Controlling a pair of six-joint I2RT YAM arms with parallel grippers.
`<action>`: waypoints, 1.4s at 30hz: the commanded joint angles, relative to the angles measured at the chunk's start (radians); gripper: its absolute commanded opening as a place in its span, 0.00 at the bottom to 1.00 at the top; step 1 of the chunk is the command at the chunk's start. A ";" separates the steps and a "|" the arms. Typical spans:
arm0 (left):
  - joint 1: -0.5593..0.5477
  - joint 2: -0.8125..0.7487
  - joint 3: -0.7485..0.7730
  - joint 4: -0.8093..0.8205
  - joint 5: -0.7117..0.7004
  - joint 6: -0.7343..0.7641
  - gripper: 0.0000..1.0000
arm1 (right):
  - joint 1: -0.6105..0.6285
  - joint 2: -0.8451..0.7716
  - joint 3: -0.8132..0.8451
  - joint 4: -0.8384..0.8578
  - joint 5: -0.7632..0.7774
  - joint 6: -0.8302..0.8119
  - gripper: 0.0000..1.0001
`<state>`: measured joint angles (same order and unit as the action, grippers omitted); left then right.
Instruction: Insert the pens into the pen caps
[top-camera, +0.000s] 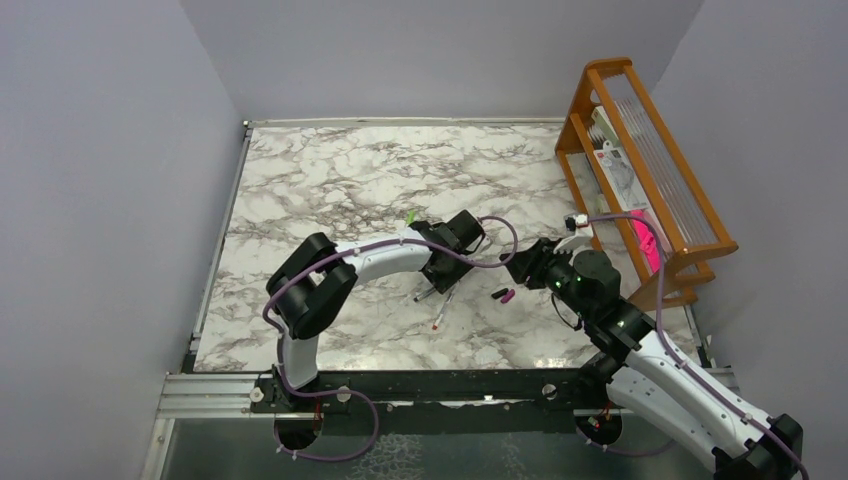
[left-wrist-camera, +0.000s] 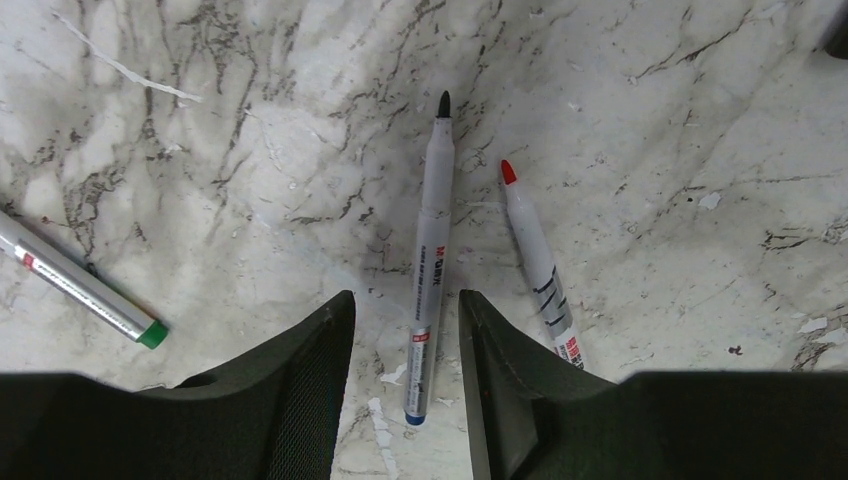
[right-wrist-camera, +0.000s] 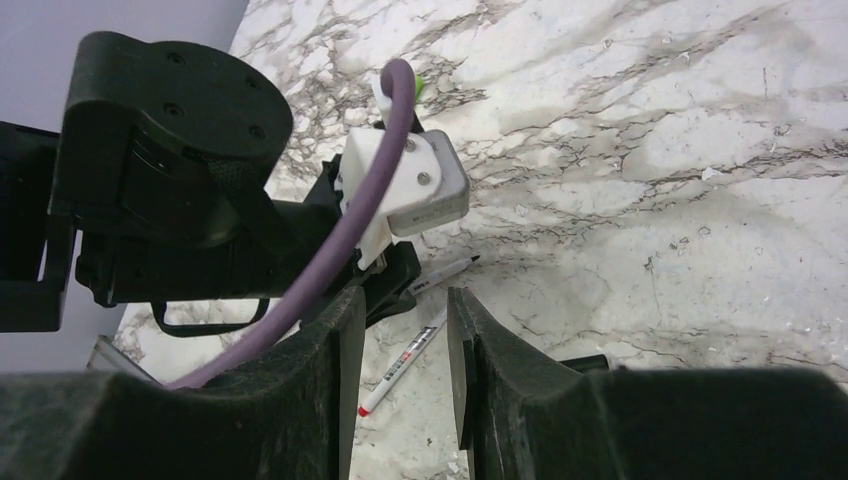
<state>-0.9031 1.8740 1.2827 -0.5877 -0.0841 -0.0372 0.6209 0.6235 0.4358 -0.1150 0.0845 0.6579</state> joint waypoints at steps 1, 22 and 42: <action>-0.020 0.037 0.021 -0.040 -0.008 0.016 0.43 | 0.003 0.005 0.018 -0.011 0.028 -0.014 0.35; -0.019 -0.031 -0.042 0.123 -0.051 -0.045 0.00 | 0.003 0.160 0.088 -0.261 0.178 0.159 0.63; 0.046 -0.379 -0.345 0.601 -0.044 -0.173 0.00 | 0.003 0.458 0.142 -0.365 0.168 0.236 0.56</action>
<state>-0.8696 1.5658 0.9813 -0.0959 -0.1211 -0.1860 0.6209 1.0348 0.5159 -0.4553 0.2428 0.9005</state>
